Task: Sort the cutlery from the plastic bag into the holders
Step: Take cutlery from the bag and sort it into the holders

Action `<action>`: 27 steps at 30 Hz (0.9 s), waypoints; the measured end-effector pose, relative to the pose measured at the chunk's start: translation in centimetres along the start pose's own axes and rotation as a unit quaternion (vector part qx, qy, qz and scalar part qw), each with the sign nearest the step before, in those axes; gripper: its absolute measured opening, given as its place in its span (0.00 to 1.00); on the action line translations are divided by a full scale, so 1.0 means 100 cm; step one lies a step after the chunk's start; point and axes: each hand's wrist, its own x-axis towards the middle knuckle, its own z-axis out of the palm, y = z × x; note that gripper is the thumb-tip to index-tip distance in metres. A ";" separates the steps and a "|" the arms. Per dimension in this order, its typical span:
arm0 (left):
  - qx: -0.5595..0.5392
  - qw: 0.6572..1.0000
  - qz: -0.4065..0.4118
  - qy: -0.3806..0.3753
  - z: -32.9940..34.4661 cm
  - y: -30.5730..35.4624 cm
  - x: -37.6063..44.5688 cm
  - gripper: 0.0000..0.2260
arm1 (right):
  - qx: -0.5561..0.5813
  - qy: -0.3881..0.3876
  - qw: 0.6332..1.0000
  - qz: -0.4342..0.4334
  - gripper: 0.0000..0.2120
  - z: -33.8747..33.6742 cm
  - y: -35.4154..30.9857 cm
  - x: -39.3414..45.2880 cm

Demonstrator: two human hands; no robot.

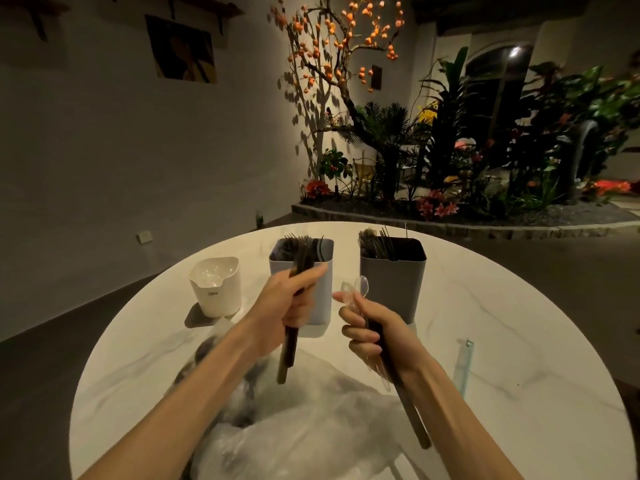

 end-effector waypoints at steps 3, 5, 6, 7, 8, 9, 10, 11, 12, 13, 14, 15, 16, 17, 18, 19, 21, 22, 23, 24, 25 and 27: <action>0.065 0.997 -0.022 -0.037 0.016 -0.013 -0.009 0.16 | 0.044 0.026 0.995 -0.082 0.16 0.010 -0.018 0.005; 0.095 0.992 -0.048 -0.072 0.030 -0.017 -0.016 0.15 | 0.041 0.060 0.988 -0.138 0.18 0.019 -0.030 0.007; 0.110 0.988 -0.064 -0.084 0.037 -0.019 -0.018 0.15 | 0.020 0.087 0.982 -0.166 0.18 0.023 -0.035 0.009; 0.132 0.984 -0.077 -0.093 0.044 -0.021 -0.020 0.16 | -0.014 0.119 0.974 -0.194 0.18 0.027 -0.040 0.010; 0.150 0.980 -0.086 -0.095 0.050 -0.021 -0.021 0.16 | -0.055 0.151 0.963 -0.216 0.17 0.032 -0.043 0.011; 0.153 0.979 -0.087 -0.098 0.054 -0.020 -0.022 0.16 | -0.092 0.177 0.953 -0.230 0.16 0.036 -0.045 0.013; 0.140 0.981 -0.085 -0.106 0.056 -0.019 -0.022 0.16 | -0.117 0.192 0.945 -0.237 0.15 0.041 -0.046 0.012; 0.120 0.982 -0.080 -0.120 0.054 -0.018 -0.022 0.17 | -0.129 0.199 0.941 -0.241 0.14 0.044 -0.046 0.012; 0.104 0.982 -0.077 -0.136 0.051 -0.016 -0.022 0.17 | -0.127 0.202 0.940 -0.243 0.13 0.047 -0.048 0.011; 0.095 0.980 -0.076 -0.157 0.048 -0.014 -0.023 0.15 | -0.113 0.201 0.941 -0.248 0.12 0.049 -0.051 0.009; 0.094 0.976 -0.080 -0.180 0.044 -0.012 -0.025 0.13 | -0.091 0.200 0.941 -0.256 0.12 0.051 -0.056 0.005; 0.099 0.970 -0.092 -0.201 0.039 -0.010 -0.026 0.11 | -0.063 0.201 0.941 -0.265 0.11 0.051 -0.062 0.003; 0.108 0.963 -0.108 -0.220 0.034 -0.009 -0.028 0.11 | -0.036 0.203 0.939 -0.274 0.11 0.050 -0.070 0.001; 0.113 0.956 -0.125 -0.239 0.029 -0.007 -0.030 0.12 | -0.011 0.205 0.938 -0.279 0.12 0.049 -0.078 -0.002; 0.114 0.950 -0.139 -0.255 0.025 -0.005 -0.032 0.15 | 0.014 0.205 0.938 -0.278 0.12 0.046 -0.084 -0.004; 0.113 0.947 -0.148 -0.262 0.020 -0.005 -0.034 0.16 | 0.040 0.201 0.941 -0.271 0.11 0.042 -0.089 -0.006; 0.113 0.950 -0.155 -0.245 0.015 -0.004 -0.040 0.14 | 0.087 0.183 0.948 -0.245 0.11 0.038 -0.092 -0.010; 0.125 0.951 -0.153 -0.237 0.015 -0.004 -0.042 0.12 | 0.104 0.174 0.952 -0.230 0.11 0.037 -0.090 -0.012; 0.146 0.949 -0.149 -0.235 0.016 -0.003 -0.045 0.11 | 0.114 0.168 0.955 -0.218 0.11 0.037 -0.088 -0.013; 0.170 0.945 -0.147 -0.236 0.017 -0.004 -0.047 0.11 | 0.121 0.165 0.956 -0.209 0.11 0.037 -0.085 -0.013; 0.187 0.941 -0.150 -0.237 0.017 -0.005 -0.047 0.12 | 0.131 0.164 0.955 -0.207 0.11 0.036 -0.083 -0.013; 0.202 0.937 -0.161 -0.236 0.014 -0.011 -0.047 0.15 | 0.158 0.161 0.950 -0.217 0.11 0.031 -0.082 -0.011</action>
